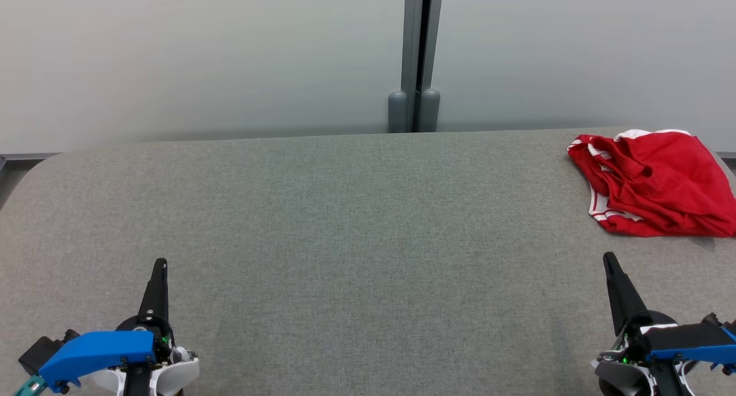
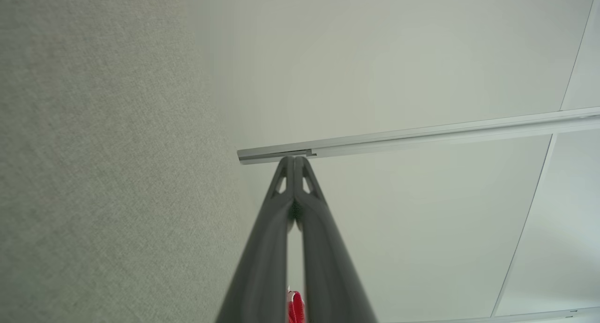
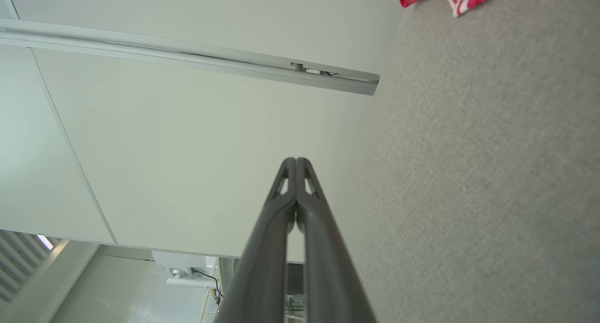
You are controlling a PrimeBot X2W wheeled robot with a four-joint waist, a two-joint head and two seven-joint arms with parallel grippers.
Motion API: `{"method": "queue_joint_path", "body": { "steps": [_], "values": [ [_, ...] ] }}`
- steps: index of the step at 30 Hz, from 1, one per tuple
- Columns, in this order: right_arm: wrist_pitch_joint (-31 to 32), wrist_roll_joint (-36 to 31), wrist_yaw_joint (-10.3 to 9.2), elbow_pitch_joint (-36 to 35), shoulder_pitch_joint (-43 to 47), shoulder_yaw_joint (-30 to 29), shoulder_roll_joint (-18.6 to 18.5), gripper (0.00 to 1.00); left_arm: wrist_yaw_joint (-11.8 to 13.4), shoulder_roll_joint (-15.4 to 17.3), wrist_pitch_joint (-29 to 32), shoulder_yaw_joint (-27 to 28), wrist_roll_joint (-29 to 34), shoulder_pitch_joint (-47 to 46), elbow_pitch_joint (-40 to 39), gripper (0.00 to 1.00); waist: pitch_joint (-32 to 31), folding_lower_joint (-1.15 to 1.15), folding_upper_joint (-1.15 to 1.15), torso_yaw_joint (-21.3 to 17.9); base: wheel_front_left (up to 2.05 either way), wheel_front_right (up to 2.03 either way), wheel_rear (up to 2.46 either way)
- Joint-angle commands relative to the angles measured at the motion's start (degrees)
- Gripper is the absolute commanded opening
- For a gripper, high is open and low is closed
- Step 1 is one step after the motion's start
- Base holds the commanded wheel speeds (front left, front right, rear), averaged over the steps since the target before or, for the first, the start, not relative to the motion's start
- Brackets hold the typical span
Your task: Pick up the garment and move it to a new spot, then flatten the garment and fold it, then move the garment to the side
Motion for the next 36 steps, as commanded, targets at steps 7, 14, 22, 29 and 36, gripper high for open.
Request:
{"method": "queue_joint_path", "body": {
  "steps": [7, 14, 22, 29, 36],
  "values": [
    [0.76, 3.55, 0.02, 0.09, -1.11, -0.37, -0.36, 0.00, -0.90, -0.19, 0.98, 0.68, -3.39, -1.20, -0.01, 0.00, -0.08, 0.01, 0.00, -0.04, 0.00, 0.00, 0.00],
    [1.32, 6.35, 0.02, 0.27, -1.34, -0.48, -0.37, 0.00, -1.28, -0.37, 1.74, 0.91, -6.19, -1.68, 0.09, 0.00, -0.17, 0.01, 0.00, -0.08, 0.00, 0.00, 0.00],
    [1.78, 8.56, 0.02, 0.40, -1.67, -0.58, -0.37, 0.00, -1.71, -0.53, 2.33, 1.20, -8.41, -1.82, 0.19, 0.00, -0.25, 0.01, 0.00, -0.11, 0.00, 0.00, 0.00],
    [1.78, 8.56, 0.02, 0.39, -1.67, -0.57, -0.37, 0.00, -1.59, -0.52, 2.30, 1.19, -8.41, -1.82, 0.18, 0.00, -0.25, 0.01, 0.00, -0.11, 0.00, 0.00, 0.00],
    [1.78, 8.56, 0.02, 0.39, -1.65, -0.56, -0.37, 0.00, -1.58, -0.52, 2.30, 1.19, -8.41, -1.82, 0.18, 0.00, -0.25, 0.01, 0.00, -0.11, 0.00, 0.00, 0.00]
  ]
}}
